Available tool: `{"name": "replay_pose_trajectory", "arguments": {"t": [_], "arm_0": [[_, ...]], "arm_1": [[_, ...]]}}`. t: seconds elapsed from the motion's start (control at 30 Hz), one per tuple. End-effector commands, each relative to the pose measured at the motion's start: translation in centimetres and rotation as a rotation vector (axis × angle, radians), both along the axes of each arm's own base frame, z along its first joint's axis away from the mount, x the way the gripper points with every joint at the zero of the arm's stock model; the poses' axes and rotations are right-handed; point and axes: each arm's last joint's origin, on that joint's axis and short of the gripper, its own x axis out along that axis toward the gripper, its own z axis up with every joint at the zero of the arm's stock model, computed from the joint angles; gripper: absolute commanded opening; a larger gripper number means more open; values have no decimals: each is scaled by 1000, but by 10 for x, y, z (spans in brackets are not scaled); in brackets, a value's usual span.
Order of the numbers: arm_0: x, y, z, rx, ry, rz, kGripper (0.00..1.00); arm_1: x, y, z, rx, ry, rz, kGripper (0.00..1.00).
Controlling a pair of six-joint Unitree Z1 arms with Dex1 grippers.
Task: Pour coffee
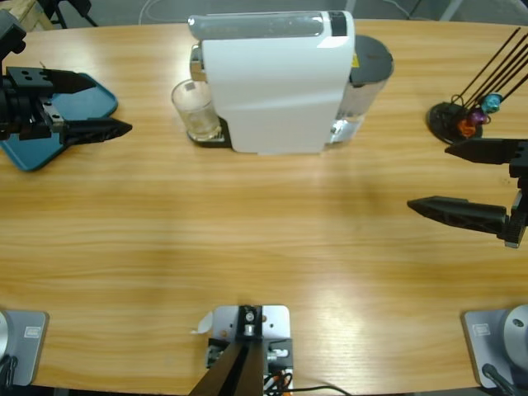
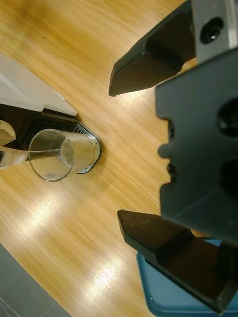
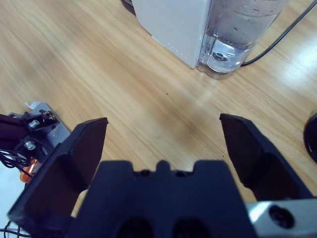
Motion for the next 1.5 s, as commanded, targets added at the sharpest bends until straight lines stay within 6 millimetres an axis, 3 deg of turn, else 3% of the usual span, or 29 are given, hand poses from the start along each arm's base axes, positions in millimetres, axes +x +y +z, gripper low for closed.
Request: {"name": "replay_pose_trajectory", "arguments": {"t": [0.03,0.47,0.7,0.83,1.13,1.23,1.5], "arm_0": [[0,3,-6,5,13,-21,1000],[-13,15,-5,2,-19,-45,1000],[-15,36,0,-39,-51,-75,1000],[2,42,-9,-25,-51,-99,1000],[58,28,-55,-75,-7,-247,1000],[74,23,-62,-108,-32,-262,1000],[100,10,-84,-224,3,-260,1000]], "arm_1": [[1,-1,-15,-29,39,-23,1000],[4,1,-16,-32,55,-15,1000],[3,2,-16,-26,63,-2,1000],[6,5,-17,-30,76,5,1000],[11,9,-19,-45,97,13,1000],[14,11,-21,-57,103,17,1000],[15,13,-21,-61,104,26,1000]]}}
